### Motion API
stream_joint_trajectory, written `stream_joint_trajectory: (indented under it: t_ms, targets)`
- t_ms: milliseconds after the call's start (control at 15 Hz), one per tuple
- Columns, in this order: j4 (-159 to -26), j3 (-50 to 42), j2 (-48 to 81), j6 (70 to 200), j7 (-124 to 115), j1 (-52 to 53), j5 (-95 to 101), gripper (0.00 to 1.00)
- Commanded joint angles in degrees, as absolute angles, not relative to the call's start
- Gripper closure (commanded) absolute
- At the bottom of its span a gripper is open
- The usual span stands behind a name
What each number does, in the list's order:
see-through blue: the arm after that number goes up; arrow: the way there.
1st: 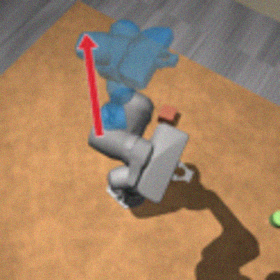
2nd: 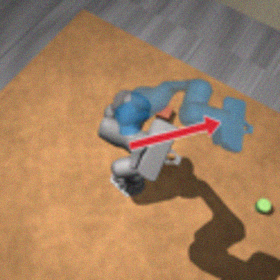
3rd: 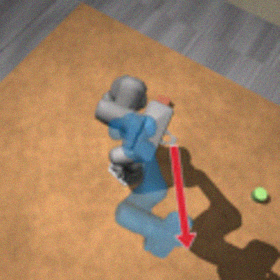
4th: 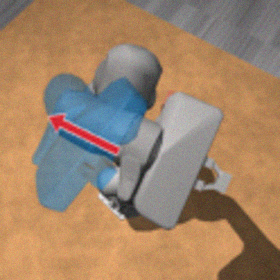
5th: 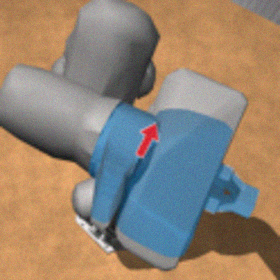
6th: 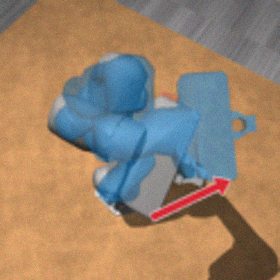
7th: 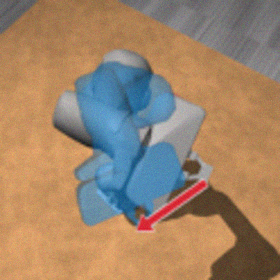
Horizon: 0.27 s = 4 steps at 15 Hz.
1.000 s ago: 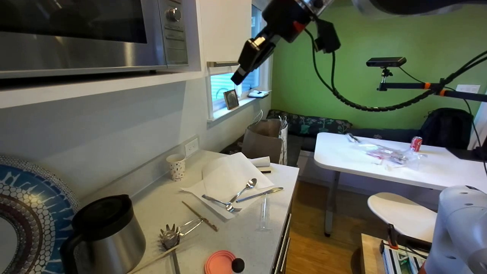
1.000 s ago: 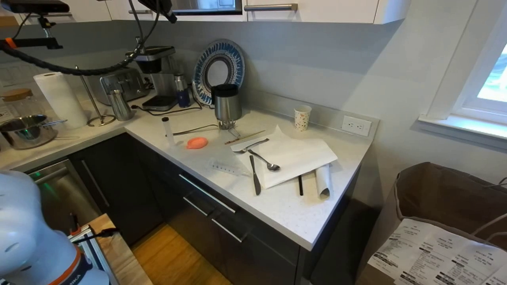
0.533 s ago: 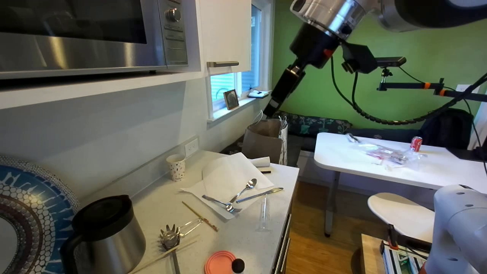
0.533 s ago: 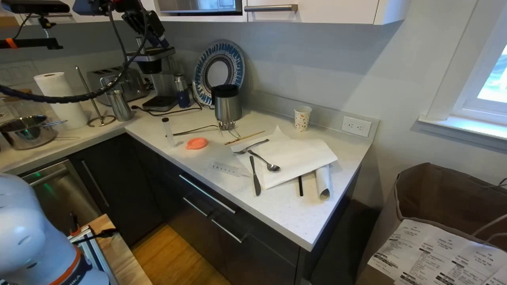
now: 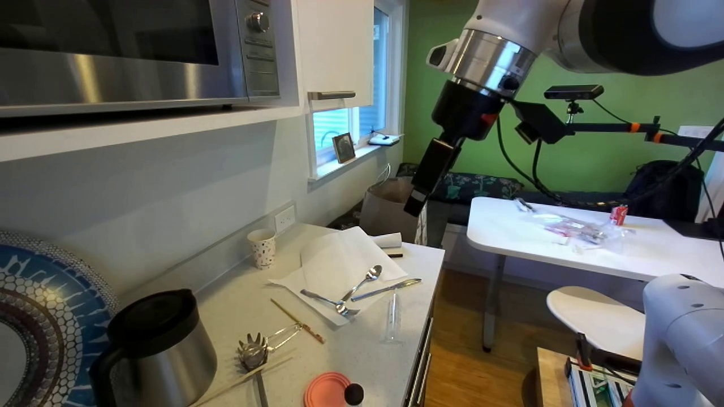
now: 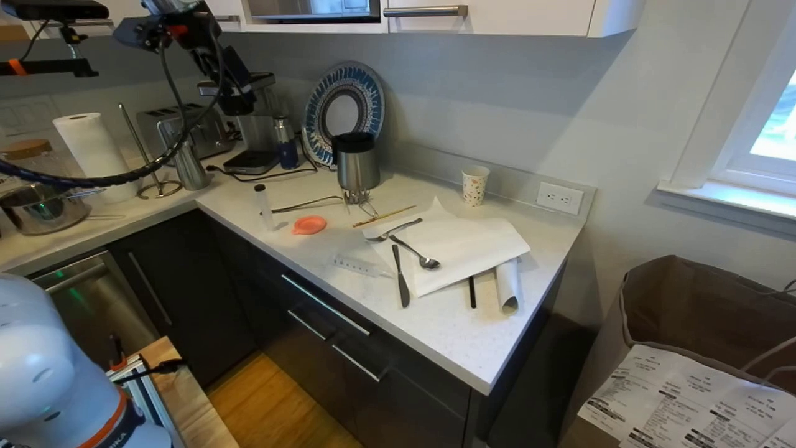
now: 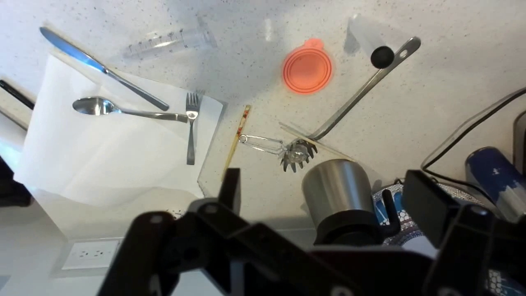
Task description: Shut the microwave door
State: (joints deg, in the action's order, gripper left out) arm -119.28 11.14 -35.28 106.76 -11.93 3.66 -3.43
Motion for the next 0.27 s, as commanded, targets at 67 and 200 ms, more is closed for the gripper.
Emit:
stream_joint_trajectory:
  t_ms: [67, 200]
  targets:
    - [-118.9, 10.8, -35.0, 106.6, -12.1, 4.0, -3.1, 0.0]
    - [-118.8, 10.7, -35.0, 106.6, -12.1, 4.0, -3.1, 0.0]
